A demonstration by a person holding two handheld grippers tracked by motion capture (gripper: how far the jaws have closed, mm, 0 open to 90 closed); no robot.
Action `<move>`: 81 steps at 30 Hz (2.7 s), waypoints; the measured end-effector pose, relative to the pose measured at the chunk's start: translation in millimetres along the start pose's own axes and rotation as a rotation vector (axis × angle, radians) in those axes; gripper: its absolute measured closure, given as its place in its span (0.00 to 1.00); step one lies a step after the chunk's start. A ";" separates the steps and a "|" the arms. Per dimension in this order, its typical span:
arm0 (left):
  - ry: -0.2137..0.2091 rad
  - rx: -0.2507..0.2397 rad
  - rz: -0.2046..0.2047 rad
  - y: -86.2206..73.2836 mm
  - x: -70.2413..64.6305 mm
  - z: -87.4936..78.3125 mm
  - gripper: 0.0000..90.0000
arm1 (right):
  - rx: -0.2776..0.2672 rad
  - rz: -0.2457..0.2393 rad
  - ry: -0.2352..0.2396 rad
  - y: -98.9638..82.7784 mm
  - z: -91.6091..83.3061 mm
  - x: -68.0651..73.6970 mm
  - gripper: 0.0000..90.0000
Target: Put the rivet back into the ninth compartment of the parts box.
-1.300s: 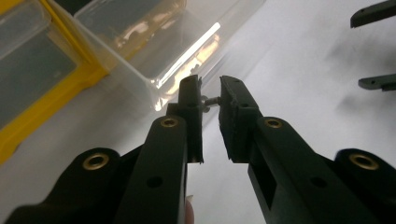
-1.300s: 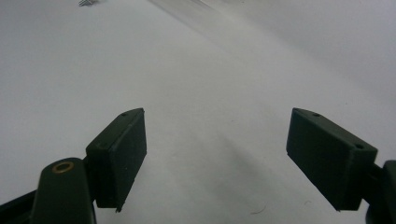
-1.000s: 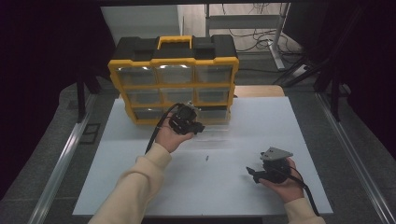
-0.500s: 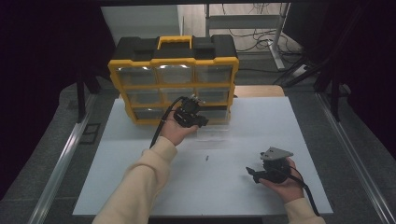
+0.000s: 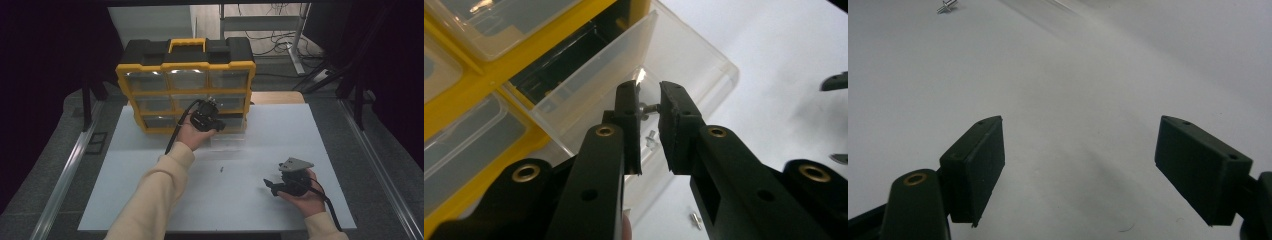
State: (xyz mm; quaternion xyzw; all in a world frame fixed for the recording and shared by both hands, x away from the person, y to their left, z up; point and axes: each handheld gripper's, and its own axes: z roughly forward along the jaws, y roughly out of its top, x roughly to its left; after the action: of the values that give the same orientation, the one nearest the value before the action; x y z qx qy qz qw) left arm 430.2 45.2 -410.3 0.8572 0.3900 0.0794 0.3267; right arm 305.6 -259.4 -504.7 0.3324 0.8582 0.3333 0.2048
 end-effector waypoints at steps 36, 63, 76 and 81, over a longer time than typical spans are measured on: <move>-0.023 -0.066 -0.027 0.4 -4.0 3.2 0.27 | 0.005 -0.009 -0.008 -0.5 0.1 -0.4 0.23; -0.040 -0.052 0.011 -56.4 -23.4 -22.9 0.20 | 0.011 -0.012 -0.017 -0.7 0.0 1.2 0.23; -0.075 -0.050 0.019 -79.9 -27.4 -22.6 0.22 | 0.013 -0.014 -0.021 -0.7 0.1 2.0 0.23; -0.103 -0.039 0.034 -87.0 -28.8 -18.6 0.23 | 0.011 -0.013 -0.022 -0.7 -0.2 1.8 0.23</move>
State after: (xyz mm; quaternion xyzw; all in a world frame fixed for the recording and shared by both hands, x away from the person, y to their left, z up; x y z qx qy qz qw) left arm 349.5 75.7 -446.6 0.8602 0.3564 0.0482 0.3616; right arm 303.9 -258.6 -505.3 0.3316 0.8599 0.3235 0.2145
